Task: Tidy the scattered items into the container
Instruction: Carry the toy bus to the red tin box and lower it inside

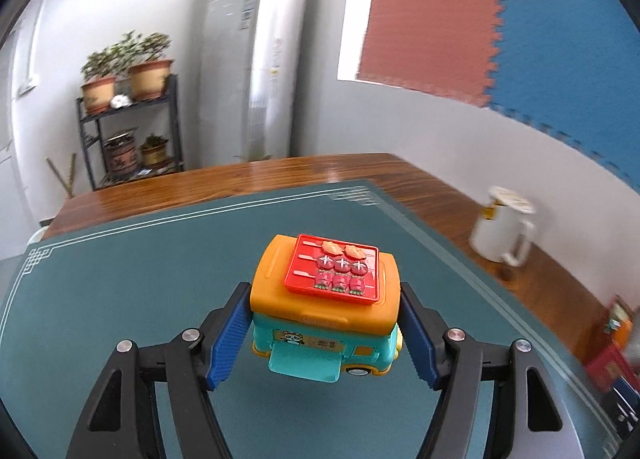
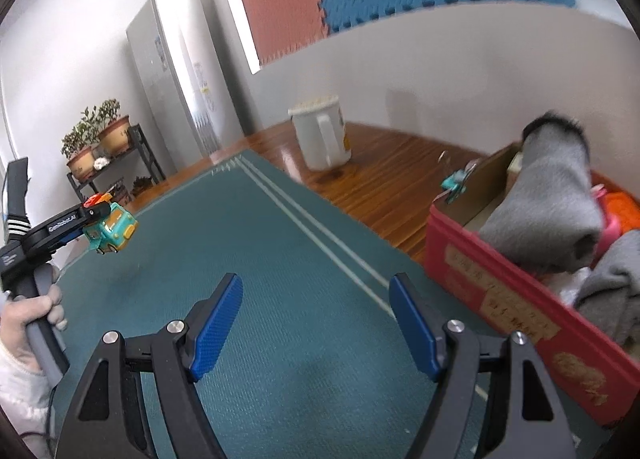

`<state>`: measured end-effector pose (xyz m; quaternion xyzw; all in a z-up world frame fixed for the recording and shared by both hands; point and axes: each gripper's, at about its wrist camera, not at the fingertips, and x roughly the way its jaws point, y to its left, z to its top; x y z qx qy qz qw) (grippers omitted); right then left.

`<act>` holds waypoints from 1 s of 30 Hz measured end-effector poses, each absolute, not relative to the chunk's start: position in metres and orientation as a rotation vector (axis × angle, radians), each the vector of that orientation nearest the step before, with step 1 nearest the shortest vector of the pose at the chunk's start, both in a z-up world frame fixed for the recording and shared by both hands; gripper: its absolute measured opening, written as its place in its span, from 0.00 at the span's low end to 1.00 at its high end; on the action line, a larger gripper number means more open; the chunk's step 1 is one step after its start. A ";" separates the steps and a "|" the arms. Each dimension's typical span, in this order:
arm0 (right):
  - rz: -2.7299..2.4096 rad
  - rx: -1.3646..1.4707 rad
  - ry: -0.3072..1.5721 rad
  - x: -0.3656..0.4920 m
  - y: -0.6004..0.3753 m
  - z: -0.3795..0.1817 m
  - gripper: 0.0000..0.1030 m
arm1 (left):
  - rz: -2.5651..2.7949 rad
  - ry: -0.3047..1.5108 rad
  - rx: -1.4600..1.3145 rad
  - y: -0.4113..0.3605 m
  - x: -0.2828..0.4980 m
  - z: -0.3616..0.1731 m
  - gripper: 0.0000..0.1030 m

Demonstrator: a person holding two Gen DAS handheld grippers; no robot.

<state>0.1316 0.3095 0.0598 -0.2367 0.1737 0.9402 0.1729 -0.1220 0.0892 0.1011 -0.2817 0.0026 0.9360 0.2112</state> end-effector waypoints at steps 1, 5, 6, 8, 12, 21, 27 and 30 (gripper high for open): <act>2.668 -0.641 0.483 0.138 0.309 0.063 0.77 | 2.580 0.018 -0.769 0.096 -0.112 0.106 0.70; 2.645 -0.539 0.452 0.172 0.313 0.075 0.77 | 2.502 0.054 -0.722 0.125 -0.072 0.126 0.70; 2.628 -0.515 0.449 0.184 0.318 0.078 0.77 | 2.475 0.057 -0.710 0.133 -0.062 0.131 0.70; 2.594 -0.467 0.442 0.209 0.327 0.084 0.77 | 2.416 0.061 -0.689 0.152 -0.041 0.141 0.70; 2.511 -0.379 0.442 0.258 0.350 0.094 0.77 | 2.286 0.058 -0.664 0.193 -0.002 0.154 0.70; 2.242 -0.241 0.492 0.373 0.412 0.102 0.77 | 1.951 0.124 -0.656 0.299 0.096 0.162 0.70; 2.178 -0.227 0.518 0.406 0.425 0.097 0.77 | 1.836 0.206 -0.643 0.355 0.144 0.153 0.70; 2.172 -0.229 0.527 0.410 0.429 0.094 0.77 | 1.797 0.255 -0.643 0.379 0.160 0.143 0.70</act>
